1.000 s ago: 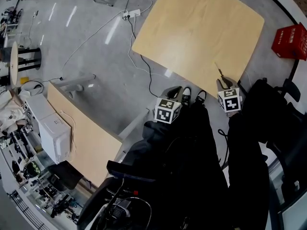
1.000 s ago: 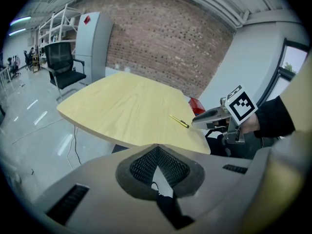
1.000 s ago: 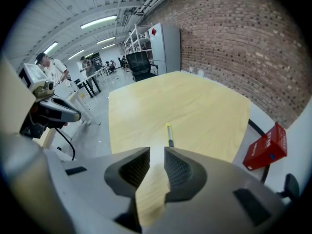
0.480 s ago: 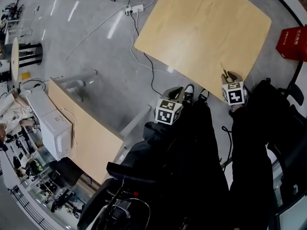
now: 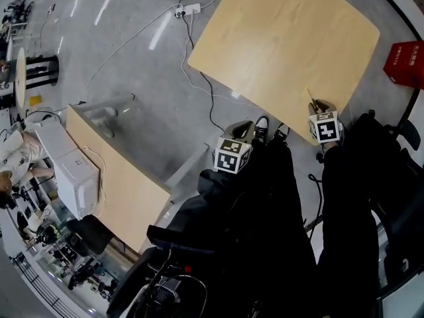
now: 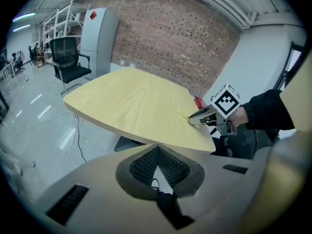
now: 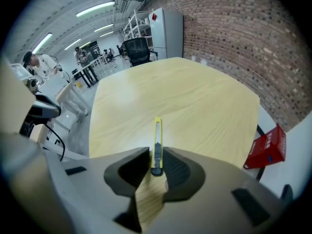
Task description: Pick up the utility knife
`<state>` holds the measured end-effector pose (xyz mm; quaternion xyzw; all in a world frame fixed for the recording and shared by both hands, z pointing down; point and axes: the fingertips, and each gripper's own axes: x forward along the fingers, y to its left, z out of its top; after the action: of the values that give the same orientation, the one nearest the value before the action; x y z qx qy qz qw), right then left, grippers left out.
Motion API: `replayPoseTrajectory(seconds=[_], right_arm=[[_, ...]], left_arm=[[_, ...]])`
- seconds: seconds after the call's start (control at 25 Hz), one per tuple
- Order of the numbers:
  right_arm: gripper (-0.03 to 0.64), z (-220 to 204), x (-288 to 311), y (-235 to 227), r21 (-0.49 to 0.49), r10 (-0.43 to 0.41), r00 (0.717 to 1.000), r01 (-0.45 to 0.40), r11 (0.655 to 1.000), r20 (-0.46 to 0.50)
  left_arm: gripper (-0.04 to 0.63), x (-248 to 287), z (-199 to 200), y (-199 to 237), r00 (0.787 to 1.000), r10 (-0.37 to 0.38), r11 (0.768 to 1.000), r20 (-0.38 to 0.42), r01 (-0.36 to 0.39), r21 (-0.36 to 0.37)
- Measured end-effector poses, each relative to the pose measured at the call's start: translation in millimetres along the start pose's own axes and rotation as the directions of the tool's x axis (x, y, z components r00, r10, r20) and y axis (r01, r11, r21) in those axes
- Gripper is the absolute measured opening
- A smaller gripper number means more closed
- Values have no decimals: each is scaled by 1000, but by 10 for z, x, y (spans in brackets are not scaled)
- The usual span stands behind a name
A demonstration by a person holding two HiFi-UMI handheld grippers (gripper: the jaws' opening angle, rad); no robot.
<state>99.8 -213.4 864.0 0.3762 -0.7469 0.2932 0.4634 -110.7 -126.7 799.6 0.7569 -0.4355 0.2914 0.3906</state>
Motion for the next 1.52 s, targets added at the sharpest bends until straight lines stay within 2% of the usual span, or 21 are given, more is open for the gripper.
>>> replayPoseTrajectory(seconds=[0.08, 0.28, 0.48, 0.64, 0.76, 0.92, 1.12, 1.28, 1.52], right_arm=[[72, -2, 16, -14, 0, -8, 1000, 8, 1000, -4], [71, 5, 19, -16, -6, -11, 1000, 11, 1000, -1], [71, 41, -97, 20, -2, -21, 999, 22, 1000, 32], [71, 148, -368, 30, 9, -51, 993, 50, 999, 108], [71, 289, -668, 33, 22, -79, 978, 76, 997, 195], [69, 493, -1183, 70, 55, -122, 940, 110, 992, 319], [69, 650, -1883, 171, 100, -171, 874, 140, 985, 455], [69, 771, -2418, 241, 137, -199, 818, 148, 979, 540], [69, 959, -3099, 225, 171, -252, 710, 185, 968, 657]], left_arm=[[-3, 7, 15, 6, 1000, -1, 1000, 5, 1, -4], [-3, -2, 5, 7, 1000, 4, 1000, -11, -4, -1], [-3, -9, 66, -34, 1000, -4, 1000, 5, 4, 9], [-3, -36, 133, -96, 1000, -9, 999, 24, 8, 35], [-3, -71, 269, -181, 998, -21, 998, 55, 18, 60], [-3, -202, 535, -364, 993, -45, 996, 109, 37, 76], [-3, -442, 977, -672, 973, -85, 988, 212, 55, 141], [-3, -665, 1369, -883, 949, -105, 982, 297, 52, 179], [-3, -990, 1870, -1111, 900, -124, 975, 419, 32, 221]])
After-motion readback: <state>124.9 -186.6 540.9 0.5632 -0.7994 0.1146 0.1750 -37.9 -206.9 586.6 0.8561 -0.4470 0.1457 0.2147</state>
